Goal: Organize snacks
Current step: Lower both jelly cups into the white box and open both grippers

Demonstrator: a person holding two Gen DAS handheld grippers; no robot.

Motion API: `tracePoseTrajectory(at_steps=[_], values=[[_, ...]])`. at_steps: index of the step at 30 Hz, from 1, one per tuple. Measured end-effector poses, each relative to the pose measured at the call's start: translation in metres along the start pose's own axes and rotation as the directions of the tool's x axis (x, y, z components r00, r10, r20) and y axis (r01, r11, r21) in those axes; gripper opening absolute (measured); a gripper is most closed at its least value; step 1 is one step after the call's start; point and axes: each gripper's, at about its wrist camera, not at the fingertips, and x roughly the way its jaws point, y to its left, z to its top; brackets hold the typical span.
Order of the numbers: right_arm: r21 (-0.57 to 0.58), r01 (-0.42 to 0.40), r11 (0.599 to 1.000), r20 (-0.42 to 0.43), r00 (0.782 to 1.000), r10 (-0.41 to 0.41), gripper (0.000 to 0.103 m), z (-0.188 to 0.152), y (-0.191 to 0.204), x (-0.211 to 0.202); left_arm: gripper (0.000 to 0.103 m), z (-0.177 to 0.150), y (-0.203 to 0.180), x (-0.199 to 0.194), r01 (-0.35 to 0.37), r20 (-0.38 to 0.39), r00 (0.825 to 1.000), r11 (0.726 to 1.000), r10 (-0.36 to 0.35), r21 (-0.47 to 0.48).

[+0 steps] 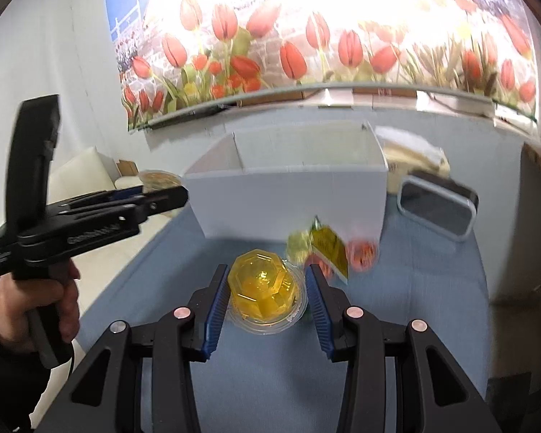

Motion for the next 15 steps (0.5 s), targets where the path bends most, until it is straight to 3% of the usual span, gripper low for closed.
tracePoseTrajectory(at_steps=[8,15], values=[[-0.038,0.000,0.999,0.068,0.998,0.002,0.046,0.062,0.004,0.015,0.048,0.047,0.014,0.009,-0.014,0.054,0.998,1.000,0.013,0.017],[-0.011,0.015,1.000,0.070,0.997,-0.014,0.046,0.118,-0.014,0.066,0.048,0.077,0.030,0.037,-0.004,0.045,0.999,0.999,0.002,0.040]])
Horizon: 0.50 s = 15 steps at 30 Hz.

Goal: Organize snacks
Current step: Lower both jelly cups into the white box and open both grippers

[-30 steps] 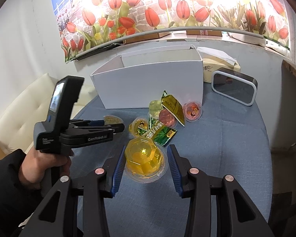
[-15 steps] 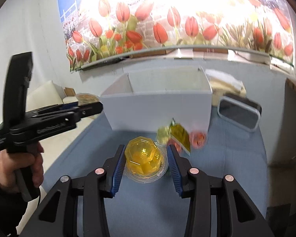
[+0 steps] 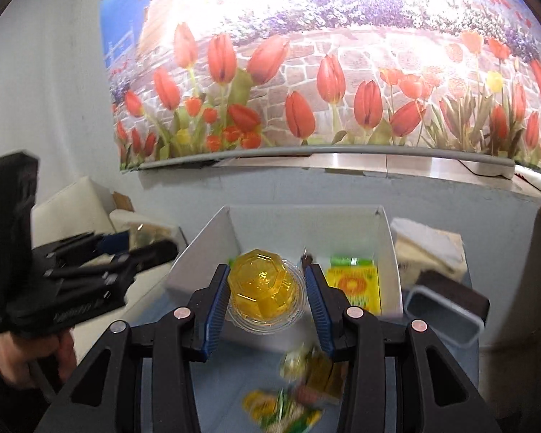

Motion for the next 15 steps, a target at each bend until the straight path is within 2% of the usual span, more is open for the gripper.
tracePoseTrajectory(at_steps=[6,12,13,14,15], values=[[0.026,0.037,0.999,-0.035,0.999,-0.036,0.046,0.018,-0.022,0.049,0.048,0.014,0.013,0.037,0.014,-0.030,0.999,1.000,-0.014,0.017],[0.048,0.078,0.996,-0.097,0.993,-0.073,0.047,0.015,-0.039,0.083,0.049,0.004,0.023,0.073,0.019,-0.081,0.997,1.000,-0.017,0.022],[0.039,0.100,0.994,-0.112,0.989,-0.095,0.047,0.013,-0.040,0.089,0.055,0.001,0.025,0.078,0.015,-0.091,0.996,1.000,-0.014,0.017],[0.035,0.108,0.993,-0.125,0.987,-0.103,0.049,0.011,-0.041,0.093,0.071,-0.002,0.028,0.083,0.006,-0.100,0.995,1.000,-0.004,0.012],[0.036,0.111,0.993,-0.131,0.986,-0.105,0.054,0.010,-0.042,0.095,0.081,-0.005,0.029,0.085,0.002,-0.101,0.995,1.000,-0.001,0.011]])
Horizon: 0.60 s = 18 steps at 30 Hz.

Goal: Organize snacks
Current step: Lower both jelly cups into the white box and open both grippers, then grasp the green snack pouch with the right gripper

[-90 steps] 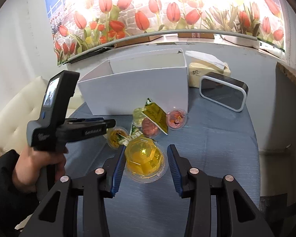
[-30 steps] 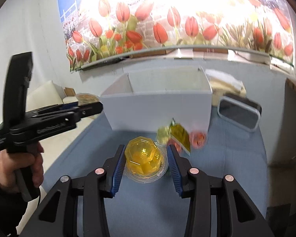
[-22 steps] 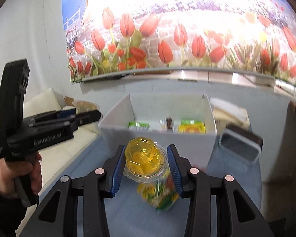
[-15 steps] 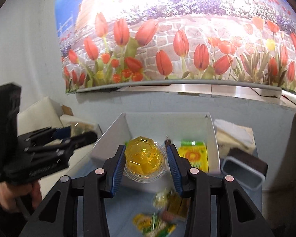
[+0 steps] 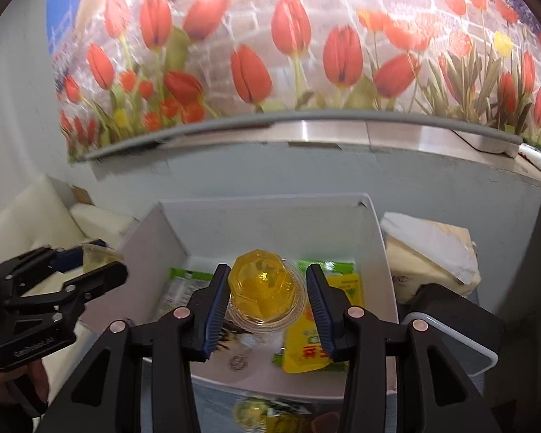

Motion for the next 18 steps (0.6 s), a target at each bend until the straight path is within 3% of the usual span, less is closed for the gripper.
tracePoseTrajectory(at_steps=[1,2,9,12,14,18], values=[[0.002,0.002,1.000,-0.003,1.000,-0.002,0.079,-0.001,-0.001,0.002,0.099,-0.003,0.002,0.002,-0.004,0.004,1.000,1.000,0.004,0.002],[0.004,0.000,1.000,0.005,1.000,0.000,0.094,-0.003,-0.002,0.001,0.103,-0.006,0.004,0.002,-0.009,0.013,1.000,1.000,0.009,0.005],[0.018,-0.001,1.000,0.019,1.000,0.001,0.094,-0.011,-0.007,-0.015,0.103,-0.018,0.008,-0.003,-0.006,-0.030,1.000,1.000,0.006,0.022],[0.029,-0.018,0.999,0.047,0.999,0.017,0.095,-0.019,-0.009,-0.036,0.103,-0.023,0.007,-0.015,0.002,-0.017,1.000,1.000,-0.002,0.014],[0.050,-0.046,0.998,0.064,0.997,0.043,0.103,-0.029,-0.010,-0.053,0.103,-0.027,0.004,-0.026,0.015,-0.010,1.000,1.000,-0.015,0.014],[0.055,-0.047,0.997,0.077,0.996,0.043,0.103,-0.056,-0.007,-0.082,0.103,-0.042,-0.008,-0.058,0.043,0.026,0.999,0.999,-0.044,0.032]])
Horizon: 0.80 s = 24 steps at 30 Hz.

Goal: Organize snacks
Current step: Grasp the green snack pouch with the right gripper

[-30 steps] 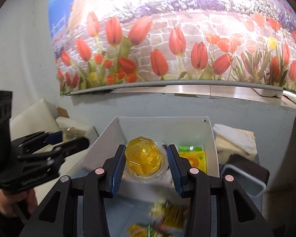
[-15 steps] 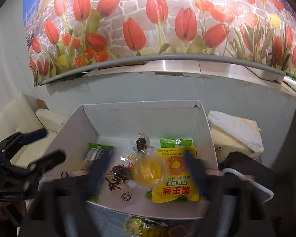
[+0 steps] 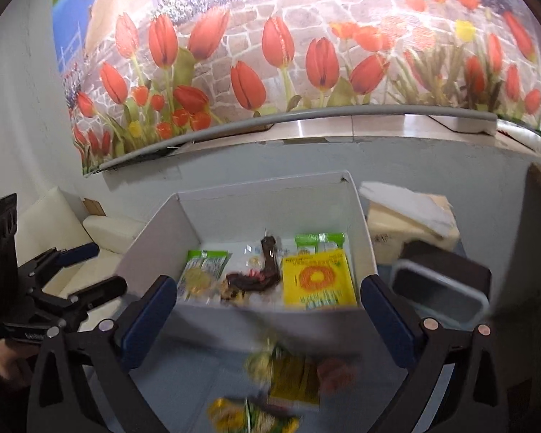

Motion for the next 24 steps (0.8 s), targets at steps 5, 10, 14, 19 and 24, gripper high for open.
tracePoseTrajectory(at_steps=[5,10,14,19,24], values=[[-0.004,-0.005,1.000,-0.010,1.000,0.005,0.103,-0.040,0.007,-0.029,0.103,-0.027,-0.022,-0.040,0.041,0.023,0.999,0.999,-0.041,0.014],[-0.035,0.032,0.999,-0.003,0.999,-0.032,0.103,-0.086,0.022,-0.055,0.103,-0.064,-0.042,-0.075,0.065,0.035,0.997,0.998,-0.065,0.009],[-0.060,0.036,0.998,-0.036,0.999,-0.038,0.103,-0.112,0.032,-0.055,0.103,-0.089,-0.052,-0.092,0.093,0.011,0.996,0.996,-0.093,-0.005],[-0.020,0.040,0.999,-0.081,0.996,-0.042,0.103,-0.130,0.030,-0.038,0.103,-0.108,-0.053,-0.110,0.085,-0.001,0.996,0.996,-0.085,-0.003],[0.038,0.031,0.999,-0.116,0.993,-0.026,0.103,-0.135,0.020,-0.011,0.103,-0.118,-0.049,-0.120,0.077,-0.008,0.997,0.997,-0.077,-0.002]])
